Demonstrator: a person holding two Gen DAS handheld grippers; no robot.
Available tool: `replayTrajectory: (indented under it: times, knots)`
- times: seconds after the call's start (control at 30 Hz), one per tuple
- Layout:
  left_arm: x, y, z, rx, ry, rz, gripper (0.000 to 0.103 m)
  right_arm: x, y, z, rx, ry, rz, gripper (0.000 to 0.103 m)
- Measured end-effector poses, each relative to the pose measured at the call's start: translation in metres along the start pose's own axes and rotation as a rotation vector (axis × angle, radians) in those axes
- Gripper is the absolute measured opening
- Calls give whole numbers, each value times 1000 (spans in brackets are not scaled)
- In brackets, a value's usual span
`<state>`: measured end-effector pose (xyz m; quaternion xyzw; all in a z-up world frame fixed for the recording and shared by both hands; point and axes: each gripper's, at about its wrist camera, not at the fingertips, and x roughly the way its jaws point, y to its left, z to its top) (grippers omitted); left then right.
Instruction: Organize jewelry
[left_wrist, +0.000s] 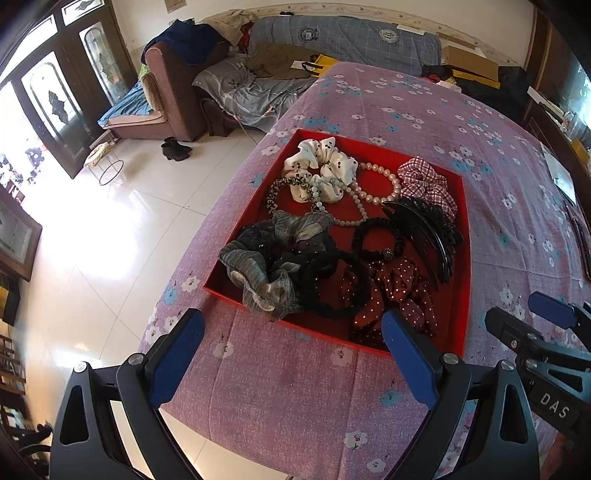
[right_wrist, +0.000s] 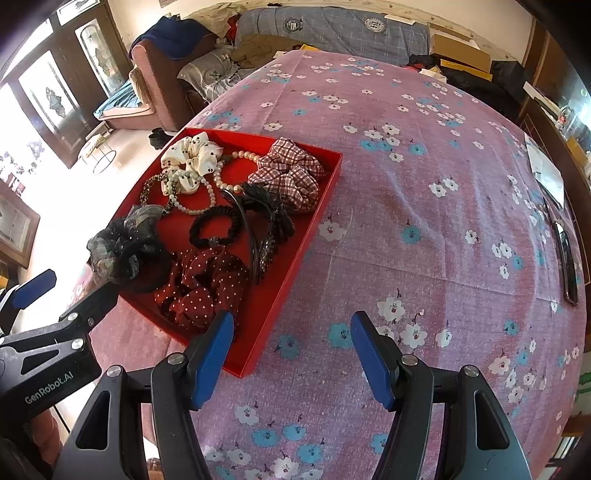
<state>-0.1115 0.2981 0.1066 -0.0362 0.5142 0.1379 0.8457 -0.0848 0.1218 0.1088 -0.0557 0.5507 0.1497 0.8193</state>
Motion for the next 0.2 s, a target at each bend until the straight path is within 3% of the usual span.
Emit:
replayTrajectory:
  times: [0.2]
  knots:
    - [-8, -16, -3, 7, 3, 14, 96, -3, -13, -8, 8, -1, 24, 70]
